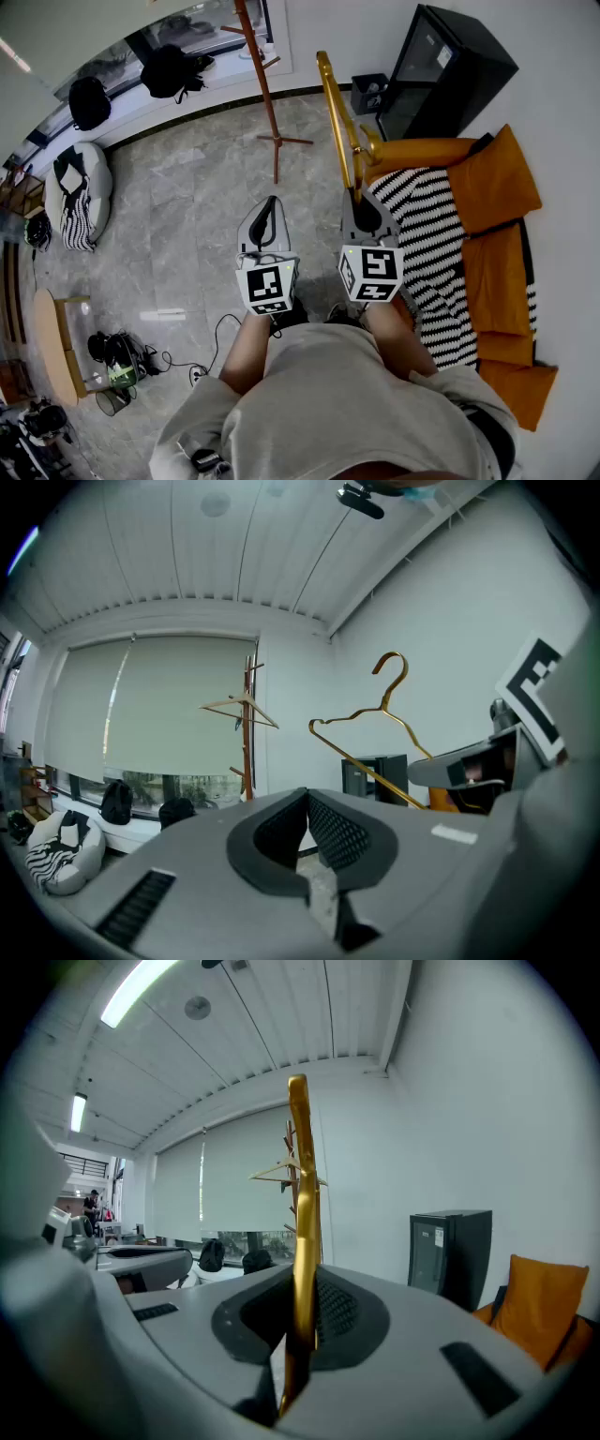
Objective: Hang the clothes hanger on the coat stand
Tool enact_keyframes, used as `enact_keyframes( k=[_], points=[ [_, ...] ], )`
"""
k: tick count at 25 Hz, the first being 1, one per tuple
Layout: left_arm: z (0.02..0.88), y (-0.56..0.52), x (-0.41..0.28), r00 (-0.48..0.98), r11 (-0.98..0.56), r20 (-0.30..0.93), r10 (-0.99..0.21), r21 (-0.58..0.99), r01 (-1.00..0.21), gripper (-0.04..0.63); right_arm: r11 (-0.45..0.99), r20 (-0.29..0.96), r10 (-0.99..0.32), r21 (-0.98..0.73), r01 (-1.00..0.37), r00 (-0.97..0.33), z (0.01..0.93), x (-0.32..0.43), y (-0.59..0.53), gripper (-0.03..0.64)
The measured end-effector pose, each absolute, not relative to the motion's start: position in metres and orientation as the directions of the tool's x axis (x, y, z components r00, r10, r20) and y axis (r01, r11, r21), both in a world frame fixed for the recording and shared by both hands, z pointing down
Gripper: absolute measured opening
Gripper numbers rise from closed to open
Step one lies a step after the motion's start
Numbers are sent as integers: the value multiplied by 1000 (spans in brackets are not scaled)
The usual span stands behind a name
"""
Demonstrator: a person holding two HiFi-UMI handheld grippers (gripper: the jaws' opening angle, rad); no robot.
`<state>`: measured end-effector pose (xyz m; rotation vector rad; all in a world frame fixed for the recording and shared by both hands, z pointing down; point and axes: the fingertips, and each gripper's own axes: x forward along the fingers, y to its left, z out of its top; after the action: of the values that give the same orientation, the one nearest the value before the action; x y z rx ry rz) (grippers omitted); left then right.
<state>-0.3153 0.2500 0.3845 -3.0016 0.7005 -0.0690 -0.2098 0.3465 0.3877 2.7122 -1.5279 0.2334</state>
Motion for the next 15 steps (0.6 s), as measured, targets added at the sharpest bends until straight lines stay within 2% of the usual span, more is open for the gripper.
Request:
enact_keyframes(
  k=[15],
  points=[
    [422,216,-319,905,-911,109,-411,-25,-411,11,-515,183,-839,39,-856,513,420,-209,306,21]
  ],
)
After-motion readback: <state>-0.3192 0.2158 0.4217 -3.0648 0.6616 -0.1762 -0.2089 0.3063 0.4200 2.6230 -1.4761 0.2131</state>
